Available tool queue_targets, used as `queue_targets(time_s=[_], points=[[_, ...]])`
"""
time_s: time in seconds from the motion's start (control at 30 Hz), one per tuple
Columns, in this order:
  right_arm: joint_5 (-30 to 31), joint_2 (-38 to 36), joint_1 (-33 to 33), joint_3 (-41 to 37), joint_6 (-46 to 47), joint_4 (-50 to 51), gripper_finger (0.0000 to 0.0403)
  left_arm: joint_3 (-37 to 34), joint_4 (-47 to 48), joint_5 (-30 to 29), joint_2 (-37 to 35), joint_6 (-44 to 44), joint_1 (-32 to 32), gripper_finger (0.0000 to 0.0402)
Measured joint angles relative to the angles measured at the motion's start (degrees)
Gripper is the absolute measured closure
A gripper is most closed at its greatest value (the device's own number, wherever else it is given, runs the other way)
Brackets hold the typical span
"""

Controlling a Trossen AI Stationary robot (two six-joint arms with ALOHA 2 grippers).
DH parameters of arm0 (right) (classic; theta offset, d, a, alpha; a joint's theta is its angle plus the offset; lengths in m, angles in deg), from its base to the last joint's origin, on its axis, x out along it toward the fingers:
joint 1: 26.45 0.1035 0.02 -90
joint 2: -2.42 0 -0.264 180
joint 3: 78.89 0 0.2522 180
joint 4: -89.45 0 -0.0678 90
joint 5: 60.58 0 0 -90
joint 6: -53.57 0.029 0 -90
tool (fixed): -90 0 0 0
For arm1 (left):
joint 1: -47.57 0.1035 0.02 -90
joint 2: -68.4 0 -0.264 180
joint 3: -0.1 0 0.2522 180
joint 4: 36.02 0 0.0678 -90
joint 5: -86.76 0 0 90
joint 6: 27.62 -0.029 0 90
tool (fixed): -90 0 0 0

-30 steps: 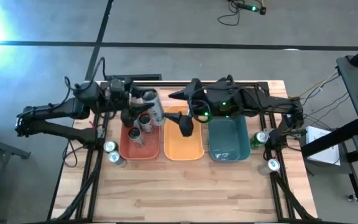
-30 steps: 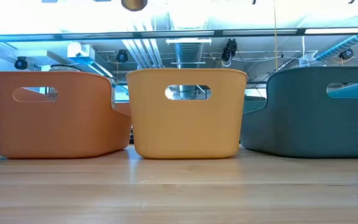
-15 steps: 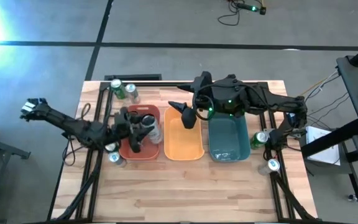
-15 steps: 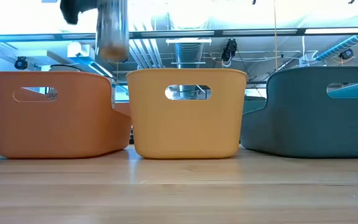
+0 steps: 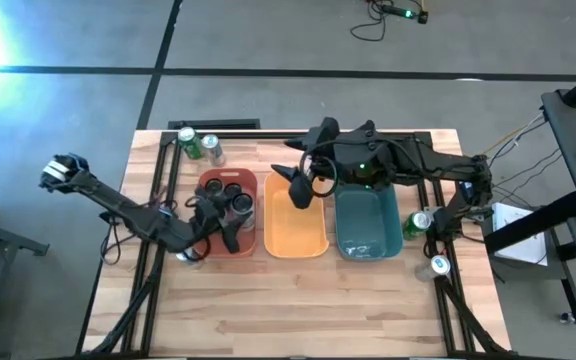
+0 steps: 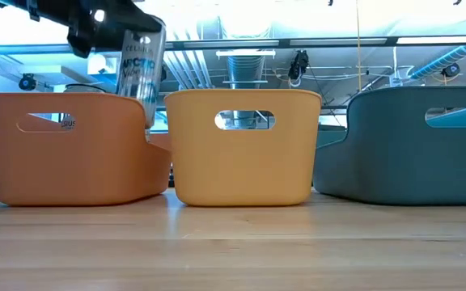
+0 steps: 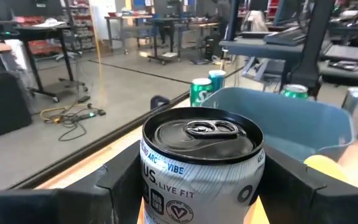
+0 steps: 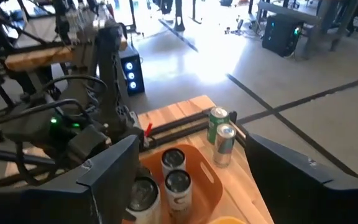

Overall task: Sort soda cans
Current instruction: Put the white soda can into the orange bin

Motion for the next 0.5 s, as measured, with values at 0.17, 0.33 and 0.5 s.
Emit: queue_targets(time_s=[0.17,0.33,0.5], points=[[-0.1,0.0,0.1,-0.2,0.9,1.7,0.0121,-1.2,-0.1,-4.3,3.2,0.1,-1.6,0.0169],[-0.1,0.0,0.1,-0.2,0.9,1.7,0.012,-2.6,-1.8,-4.9,5.7,2.9,-1.6,0.0169],[0.0,0.0,0.1,-0.7,0.9,1.6,0.0109,-3.1,-2.6,-8.4,9.1,6.4,-1.6,0.0166]])
